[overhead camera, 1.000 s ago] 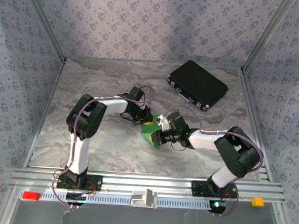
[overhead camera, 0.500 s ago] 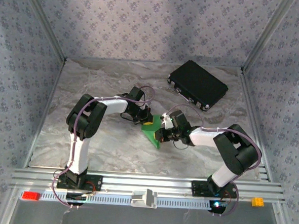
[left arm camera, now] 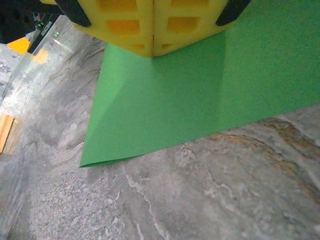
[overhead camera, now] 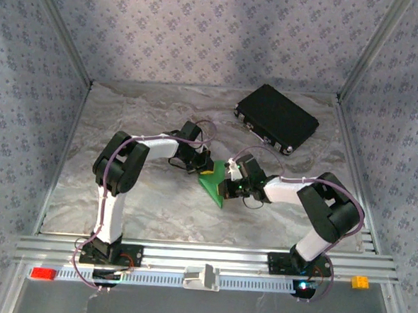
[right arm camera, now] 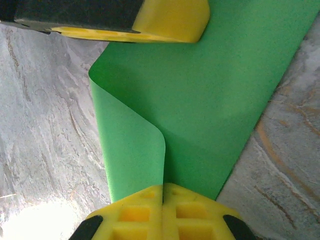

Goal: Fold a paper plane with a square sheet of paper (pick it up from the middle)
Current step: Third fold the triangle at the center of the table.

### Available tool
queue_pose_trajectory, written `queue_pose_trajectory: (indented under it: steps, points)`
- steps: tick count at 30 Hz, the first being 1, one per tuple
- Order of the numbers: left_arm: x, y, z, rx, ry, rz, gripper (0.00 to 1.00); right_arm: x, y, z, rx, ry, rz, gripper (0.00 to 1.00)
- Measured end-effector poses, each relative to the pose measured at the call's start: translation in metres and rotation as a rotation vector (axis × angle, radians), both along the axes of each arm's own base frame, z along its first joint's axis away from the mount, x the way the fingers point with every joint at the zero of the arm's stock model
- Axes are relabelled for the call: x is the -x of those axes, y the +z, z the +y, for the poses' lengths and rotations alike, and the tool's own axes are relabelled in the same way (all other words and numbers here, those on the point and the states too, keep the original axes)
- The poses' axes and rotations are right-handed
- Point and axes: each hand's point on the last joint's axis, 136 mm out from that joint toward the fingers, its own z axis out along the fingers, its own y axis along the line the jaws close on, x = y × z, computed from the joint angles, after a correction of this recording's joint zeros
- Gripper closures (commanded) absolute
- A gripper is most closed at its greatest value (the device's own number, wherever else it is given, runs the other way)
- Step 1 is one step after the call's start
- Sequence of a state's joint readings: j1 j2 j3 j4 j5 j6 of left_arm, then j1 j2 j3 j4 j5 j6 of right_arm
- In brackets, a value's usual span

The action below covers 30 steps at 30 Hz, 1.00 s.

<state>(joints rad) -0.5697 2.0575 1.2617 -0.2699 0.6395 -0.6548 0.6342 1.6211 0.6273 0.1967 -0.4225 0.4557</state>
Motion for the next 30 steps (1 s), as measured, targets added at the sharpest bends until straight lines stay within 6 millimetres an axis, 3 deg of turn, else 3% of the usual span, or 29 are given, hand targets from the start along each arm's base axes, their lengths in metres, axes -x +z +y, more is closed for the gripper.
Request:
queue_pose_trajectory:
  steps: [30]
  points:
    - [-0.0001,0.0000,0.0000,0.000,0.000,0.000,0.95,-0.0050,0.0041,0.0001,0.014,-0.007,0.006,1.00]
